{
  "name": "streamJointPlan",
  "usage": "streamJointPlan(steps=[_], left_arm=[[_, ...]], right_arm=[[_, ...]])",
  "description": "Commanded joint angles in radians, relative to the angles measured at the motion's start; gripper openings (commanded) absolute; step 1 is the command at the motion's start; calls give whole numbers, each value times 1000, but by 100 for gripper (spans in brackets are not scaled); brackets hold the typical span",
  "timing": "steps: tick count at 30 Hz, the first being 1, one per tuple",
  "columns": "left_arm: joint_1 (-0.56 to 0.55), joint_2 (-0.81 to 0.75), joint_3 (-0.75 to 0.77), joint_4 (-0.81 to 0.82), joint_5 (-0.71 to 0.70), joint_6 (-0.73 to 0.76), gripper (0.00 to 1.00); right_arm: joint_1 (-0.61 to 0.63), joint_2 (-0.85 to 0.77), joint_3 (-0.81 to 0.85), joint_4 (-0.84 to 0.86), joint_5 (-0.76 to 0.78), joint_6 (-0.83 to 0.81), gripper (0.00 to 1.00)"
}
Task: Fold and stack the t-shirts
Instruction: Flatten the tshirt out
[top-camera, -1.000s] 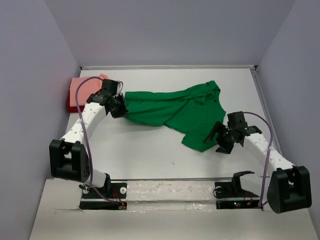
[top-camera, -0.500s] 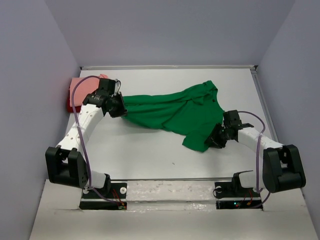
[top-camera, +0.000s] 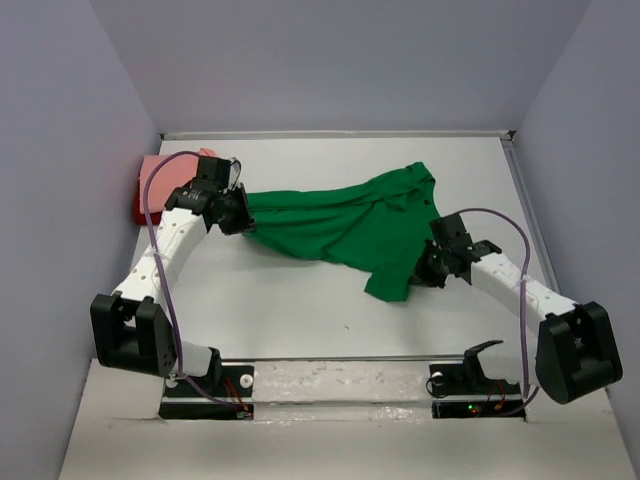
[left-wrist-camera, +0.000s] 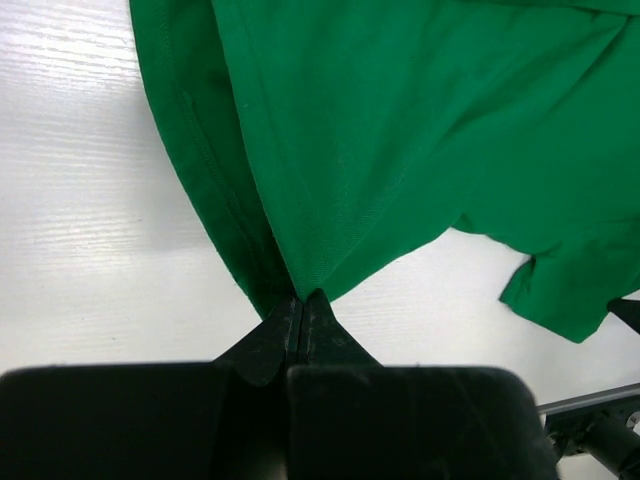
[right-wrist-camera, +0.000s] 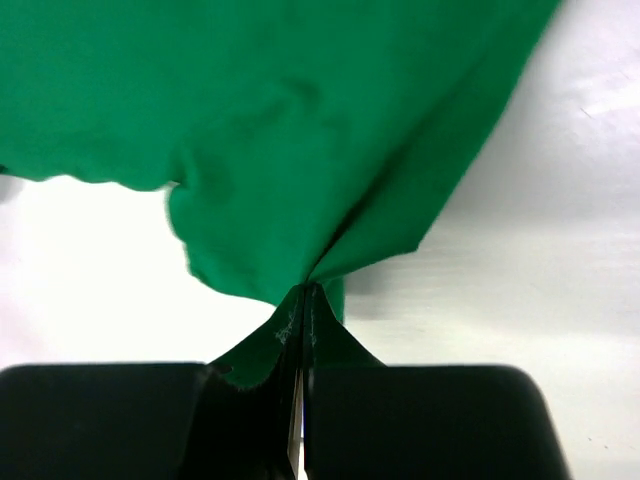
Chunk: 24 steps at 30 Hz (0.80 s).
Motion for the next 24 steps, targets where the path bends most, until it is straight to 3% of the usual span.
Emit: streamJointPlan(steps=[1, 12, 13, 14, 16, 18, 24], left_arm=[[-12, -11, -15, 23, 35, 5, 0], [-15, -17, -23, 9, 27, 18, 0], [-15, -16, -20, 4, 27, 20, 0], [-15, -17, -16, -2, 25, 23, 0], [-15, -20, -13, -8, 27, 26, 0], [-15, -25, -12, -8, 25, 28, 0], [-14, -13, -19, 4, 42, 32, 0]], right_arm=[[50, 137, 172, -30, 92, -76, 0], [83, 593, 643, -116, 52, -277, 0], [83, 619, 675, -122, 44, -285, 9], [83, 642, 711, -125, 32, -296, 38], [83, 661, 717, -116, 29, -296, 62], [95, 643, 708, -104, 61, -301, 73], [120, 462, 569, -116, 75, -240, 76]])
